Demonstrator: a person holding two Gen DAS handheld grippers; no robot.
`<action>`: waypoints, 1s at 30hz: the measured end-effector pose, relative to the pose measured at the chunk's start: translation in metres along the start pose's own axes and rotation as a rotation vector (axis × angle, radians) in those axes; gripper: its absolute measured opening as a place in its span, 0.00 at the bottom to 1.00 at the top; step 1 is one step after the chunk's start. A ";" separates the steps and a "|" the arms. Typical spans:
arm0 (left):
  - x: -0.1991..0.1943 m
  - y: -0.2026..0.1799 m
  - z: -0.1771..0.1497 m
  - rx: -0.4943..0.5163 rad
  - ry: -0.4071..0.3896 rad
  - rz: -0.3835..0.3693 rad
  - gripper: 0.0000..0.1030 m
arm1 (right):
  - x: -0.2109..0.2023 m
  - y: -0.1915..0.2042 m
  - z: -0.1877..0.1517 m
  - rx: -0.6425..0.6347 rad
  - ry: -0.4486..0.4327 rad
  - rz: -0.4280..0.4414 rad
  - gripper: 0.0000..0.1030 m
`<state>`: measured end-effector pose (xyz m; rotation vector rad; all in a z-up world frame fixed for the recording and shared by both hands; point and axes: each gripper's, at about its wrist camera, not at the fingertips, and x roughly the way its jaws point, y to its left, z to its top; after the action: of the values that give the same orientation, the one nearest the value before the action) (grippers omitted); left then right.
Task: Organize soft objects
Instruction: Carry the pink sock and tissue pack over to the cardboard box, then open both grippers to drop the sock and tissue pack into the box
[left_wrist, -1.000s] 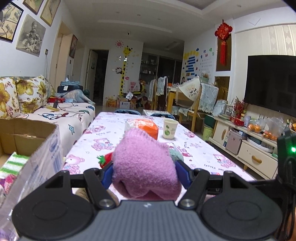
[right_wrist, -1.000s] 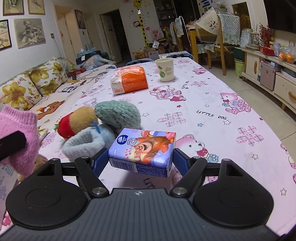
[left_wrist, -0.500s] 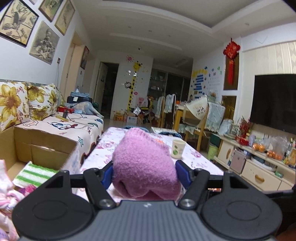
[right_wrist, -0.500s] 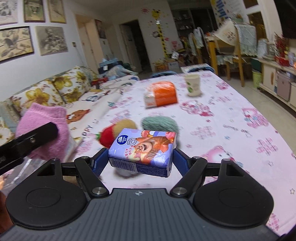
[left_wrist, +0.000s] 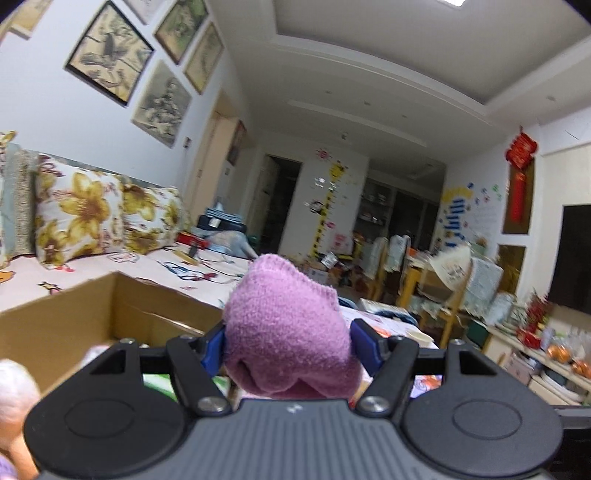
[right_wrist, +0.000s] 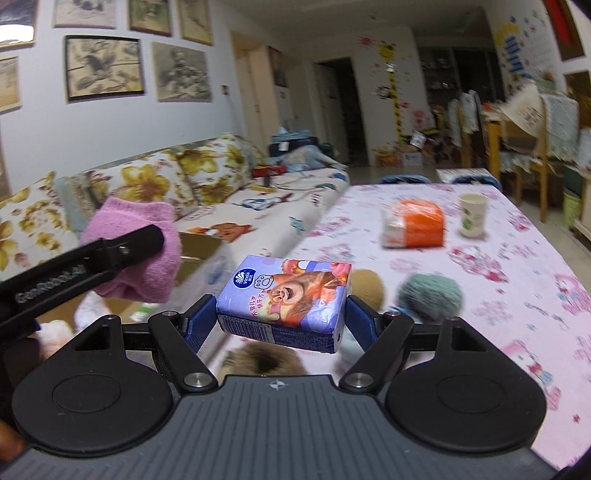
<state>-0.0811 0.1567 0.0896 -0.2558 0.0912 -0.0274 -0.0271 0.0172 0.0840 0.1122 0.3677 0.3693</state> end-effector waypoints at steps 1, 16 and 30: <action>-0.002 0.003 0.000 -0.007 -0.007 0.013 0.66 | 0.000 0.004 0.002 -0.010 -0.003 0.014 0.92; -0.010 0.059 0.012 -0.146 -0.056 0.240 0.65 | 0.052 0.051 0.023 -0.184 0.007 0.154 0.92; -0.022 0.087 0.018 -0.254 -0.085 0.352 0.65 | 0.057 0.068 0.020 -0.220 0.059 0.185 0.92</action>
<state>-0.1003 0.2458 0.0867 -0.4906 0.0537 0.3472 0.0068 0.1010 0.0952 -0.0807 0.3731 0.5946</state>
